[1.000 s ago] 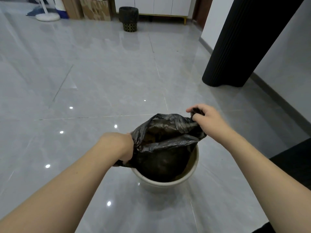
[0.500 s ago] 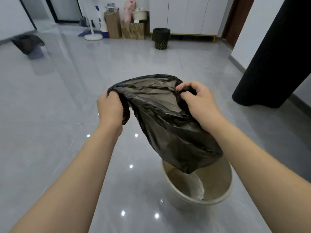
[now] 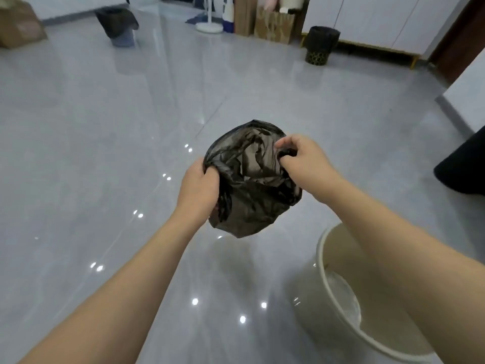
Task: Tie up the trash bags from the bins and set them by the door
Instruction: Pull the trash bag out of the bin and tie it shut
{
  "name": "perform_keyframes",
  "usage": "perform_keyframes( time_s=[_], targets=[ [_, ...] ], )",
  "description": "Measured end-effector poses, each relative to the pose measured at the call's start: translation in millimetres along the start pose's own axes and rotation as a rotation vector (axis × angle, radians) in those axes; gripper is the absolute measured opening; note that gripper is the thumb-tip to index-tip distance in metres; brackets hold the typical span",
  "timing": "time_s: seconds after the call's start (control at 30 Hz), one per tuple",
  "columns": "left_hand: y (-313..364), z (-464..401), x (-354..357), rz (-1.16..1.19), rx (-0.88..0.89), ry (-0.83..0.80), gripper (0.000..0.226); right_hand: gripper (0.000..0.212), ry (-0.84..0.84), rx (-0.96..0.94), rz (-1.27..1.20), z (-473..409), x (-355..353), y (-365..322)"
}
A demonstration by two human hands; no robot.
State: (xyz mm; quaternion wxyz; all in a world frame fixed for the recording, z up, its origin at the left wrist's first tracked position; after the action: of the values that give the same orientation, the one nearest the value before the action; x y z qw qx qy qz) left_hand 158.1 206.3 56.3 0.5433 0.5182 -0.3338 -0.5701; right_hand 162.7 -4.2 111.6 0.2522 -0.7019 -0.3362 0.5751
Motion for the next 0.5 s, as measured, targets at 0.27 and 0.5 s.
perform_keyframes(
  time_s=[0.27, 0.5],
  targets=[
    [-224, -21, -49, -0.496, -0.542, -0.192, 0.009, 0.035, -0.510, 0.065, 0.622, 16, 140, 87],
    [-227, -24, -115, -1.333, -0.501, 0.049, 0.052, 0.016, -0.479, 0.057, 0.770, 2, 123, 92]
  ],
)
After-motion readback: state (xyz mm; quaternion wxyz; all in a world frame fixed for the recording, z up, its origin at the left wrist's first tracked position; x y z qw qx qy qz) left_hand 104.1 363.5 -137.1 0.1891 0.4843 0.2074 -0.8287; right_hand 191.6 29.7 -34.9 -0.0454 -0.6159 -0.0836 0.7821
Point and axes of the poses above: each hand's wrist, its own z-axis away from the middle knuckle, its own x-axis out of the palm, y = z × x, the point moved 9 cm from there along -z, towards the middle knuckle, and after that the axes turned 14 degrees about -x, right-handed, at the moved point
